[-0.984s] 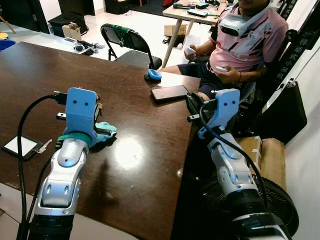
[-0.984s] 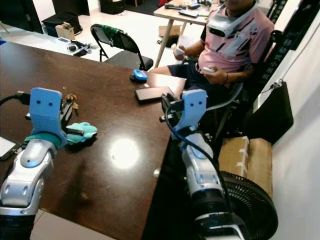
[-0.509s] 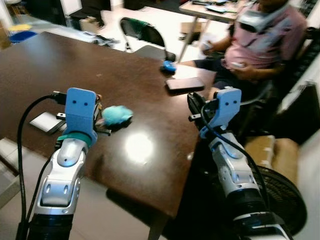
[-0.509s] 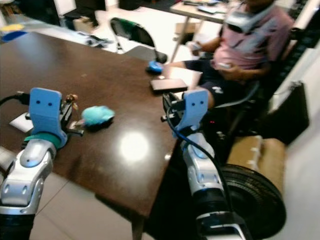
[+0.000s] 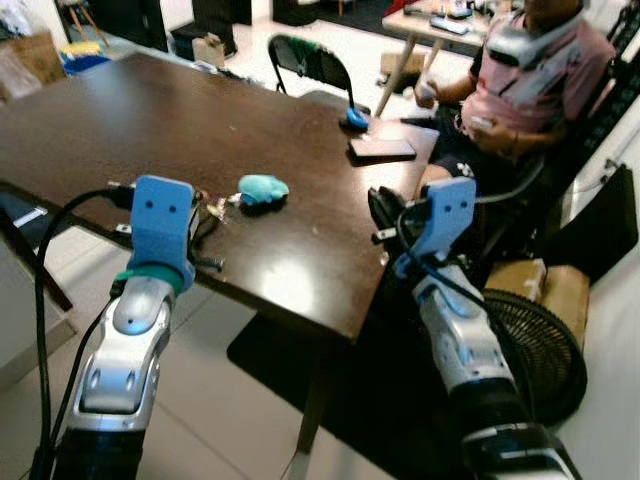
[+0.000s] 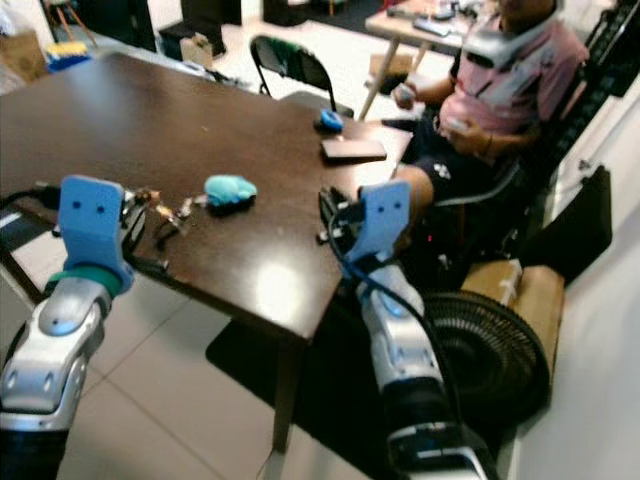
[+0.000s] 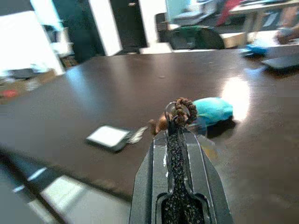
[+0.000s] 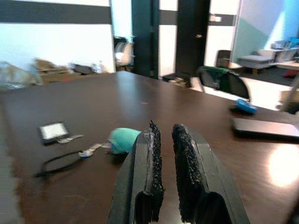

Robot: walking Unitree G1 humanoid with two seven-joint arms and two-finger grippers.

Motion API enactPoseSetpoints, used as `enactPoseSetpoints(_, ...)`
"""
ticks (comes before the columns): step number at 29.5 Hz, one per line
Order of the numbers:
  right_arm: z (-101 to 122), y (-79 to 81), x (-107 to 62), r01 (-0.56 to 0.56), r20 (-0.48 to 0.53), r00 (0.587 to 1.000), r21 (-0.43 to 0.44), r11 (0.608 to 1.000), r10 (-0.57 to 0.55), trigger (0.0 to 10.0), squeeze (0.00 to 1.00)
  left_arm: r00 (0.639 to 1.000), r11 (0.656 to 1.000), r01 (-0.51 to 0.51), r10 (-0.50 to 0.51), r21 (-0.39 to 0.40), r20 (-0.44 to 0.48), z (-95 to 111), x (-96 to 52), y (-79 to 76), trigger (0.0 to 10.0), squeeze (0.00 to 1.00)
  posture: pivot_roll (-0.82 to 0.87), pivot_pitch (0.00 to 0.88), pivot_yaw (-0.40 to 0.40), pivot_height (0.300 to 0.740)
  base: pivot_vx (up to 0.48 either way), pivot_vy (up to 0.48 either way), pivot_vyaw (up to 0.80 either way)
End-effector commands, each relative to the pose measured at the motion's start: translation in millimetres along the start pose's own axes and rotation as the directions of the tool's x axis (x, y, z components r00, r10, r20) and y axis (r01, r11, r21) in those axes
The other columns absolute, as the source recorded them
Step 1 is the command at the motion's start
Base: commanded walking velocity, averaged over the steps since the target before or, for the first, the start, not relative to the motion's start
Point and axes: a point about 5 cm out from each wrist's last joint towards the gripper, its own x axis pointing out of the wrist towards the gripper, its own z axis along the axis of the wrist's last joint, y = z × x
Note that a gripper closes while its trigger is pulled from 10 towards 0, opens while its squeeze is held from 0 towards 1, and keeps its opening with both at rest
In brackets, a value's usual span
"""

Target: Hang keys on a hook

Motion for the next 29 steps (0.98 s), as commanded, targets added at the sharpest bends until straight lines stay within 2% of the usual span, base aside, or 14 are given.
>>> enactPoseSetpoints(1, -1, -4.5, -2.5, 0.015, -0.006, 1.000, -0.003, 1.000, -0.015, 10.0, 0.00, 1.000, 1.000, 0.015, -0.015, 0.010, 0.008, 0, -1.0, -3.2, 10.0, 0.00, 0.11, 0.106, 0.050, 0.740, 0.000, 0.000, 0.00)
enactPoseSetpoints(22, -1, -5.2, -1.6, 0.008, -0.009, 1.000, -0.013, 1.000, -0.008, 10.0, 0.00, 1.000, 1.000, 0.012, -0.012, 0.001, -0.012, -4, -1.5, -5.1, 10.0, 0.00, 0.08, 0.080, 0.041, 0.740, 0.000, 0.000, 0.00)
enactPoseSetpoints(29, 0, -7.6, -3.0, 0.009, -0.009, 1.000, -0.027, 1.000, -0.009, 10.0, 0.00, 0.996, 0.996, 0.084, -0.084, 0.008, -0.008, -9, -3.0, -14.1, 10.0, 0.00, 0.07, 0.073, 0.044, 0.740, 0.000, 0.000, 0.00)
